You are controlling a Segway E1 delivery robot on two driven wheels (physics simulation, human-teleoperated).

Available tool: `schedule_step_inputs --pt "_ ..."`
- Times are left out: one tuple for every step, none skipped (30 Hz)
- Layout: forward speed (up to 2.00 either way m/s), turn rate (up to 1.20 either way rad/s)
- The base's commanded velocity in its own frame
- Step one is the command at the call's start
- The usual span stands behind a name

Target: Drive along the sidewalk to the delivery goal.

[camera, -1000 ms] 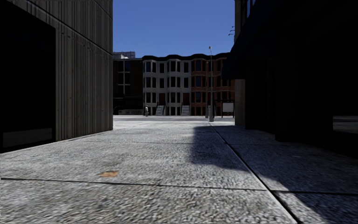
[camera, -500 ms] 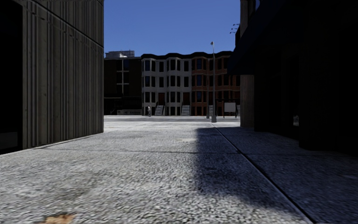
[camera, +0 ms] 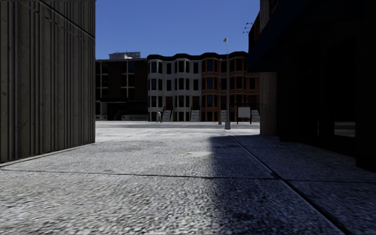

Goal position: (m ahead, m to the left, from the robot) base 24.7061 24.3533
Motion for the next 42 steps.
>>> schedule_step_inputs --pt "2.00 0.00" --pt "2.00 0.00" --pt "2.00 0.00" --pt "2.00 0.00" --pt "2.00 0.00" --pt "2.00 0.00" --pt "2.00 0.00" --pt "2.00 0.00" --pt "2.00 0.00" --pt "2.00 0.00" --pt "2.00 0.00" --pt "2.00 0.00" --pt "2.00 0.00" --pt "2.00 0.00" --pt "2.00 0.00" --pt "2.00 0.00" --pt "2.00 0.00" --pt "2.00 -0.06" --pt "2.00 -0.17" --pt "2.00 -0.26" --pt "2.00 -0.26" --pt "2.00 -0.29" --pt "2.00 -0.29" --pt "2.00 -0.30" --pt "2.00 -0.30" --pt "2.00 -0.30" --pt "2.00 -0.31" --pt "2.00 -0.31" --pt "2.00 -0.32" --pt "2.00 -0.32" --pt "2.00 -0.32" --pt "2.00 -0.32" --pt "2.00 -0.32" --pt "2.00 -0.32" --pt "2.00 -0.32" --pt "2.00 -0.32" --pt "2.00 -0.32" --pt "2.00 -0.32" --pt "2.00 -0.32" --pt "2.00 -0.32" --pt "2.00 -0.32" --pt "2.00 -0.32"
